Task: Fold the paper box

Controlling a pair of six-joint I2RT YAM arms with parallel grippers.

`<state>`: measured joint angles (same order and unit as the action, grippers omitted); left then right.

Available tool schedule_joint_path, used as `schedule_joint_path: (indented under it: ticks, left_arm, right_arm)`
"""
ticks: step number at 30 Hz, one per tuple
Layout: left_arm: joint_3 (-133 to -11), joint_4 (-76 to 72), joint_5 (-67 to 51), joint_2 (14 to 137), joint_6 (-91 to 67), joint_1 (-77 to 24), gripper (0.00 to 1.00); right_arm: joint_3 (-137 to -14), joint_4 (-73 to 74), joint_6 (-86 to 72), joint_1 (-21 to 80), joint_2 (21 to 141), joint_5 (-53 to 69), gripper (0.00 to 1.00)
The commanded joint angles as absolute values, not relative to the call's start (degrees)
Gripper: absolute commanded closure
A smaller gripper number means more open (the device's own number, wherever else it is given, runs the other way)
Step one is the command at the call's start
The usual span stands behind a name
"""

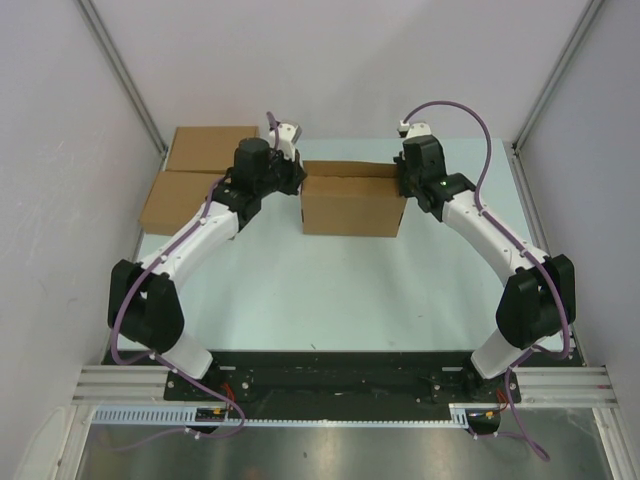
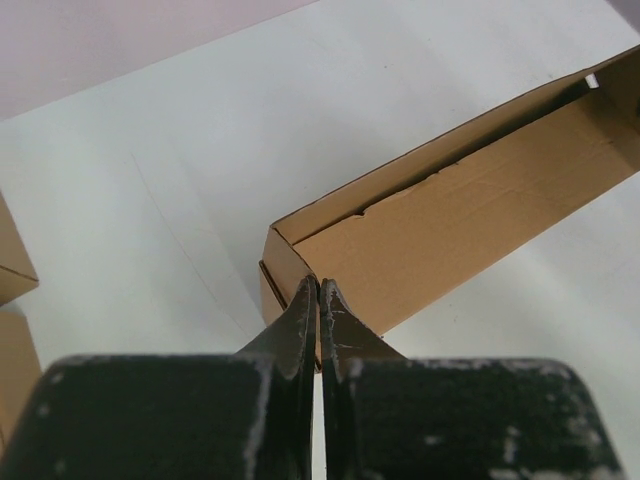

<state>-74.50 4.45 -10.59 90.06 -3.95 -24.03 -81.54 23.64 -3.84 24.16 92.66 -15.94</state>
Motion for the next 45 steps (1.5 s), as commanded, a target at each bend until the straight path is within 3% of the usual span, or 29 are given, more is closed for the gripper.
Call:
schedule_joint_path:
  ticks: [1,8,28,45]
  left_arm:
    - [-76.4,3.9,-12.2,88.8,0.2,-25.4,1.0]
    - [-74.8,2.6,-14.7,87.8,5.1,-23.0,1.0]
    - [-61.7,-11.8,-19.0,85.2,-1.0,-22.6,1.0]
    - [-68.8,-6.1,-19.5,87.1,-6.2,-22.6,1.0]
  right_arm:
    - [-80.7,24.5,-4.0,26.8,94.0,-9.1,0.96]
    - [-80.8,24.5,-3.9,26.9,94.0,-9.0,0.96]
    - [-80.7,24.4,-4.1,27.3,94.4,-9.8,0.96]
    - [-80.8,24.3,-4.0,27.5,94.3,-9.7,0.96]
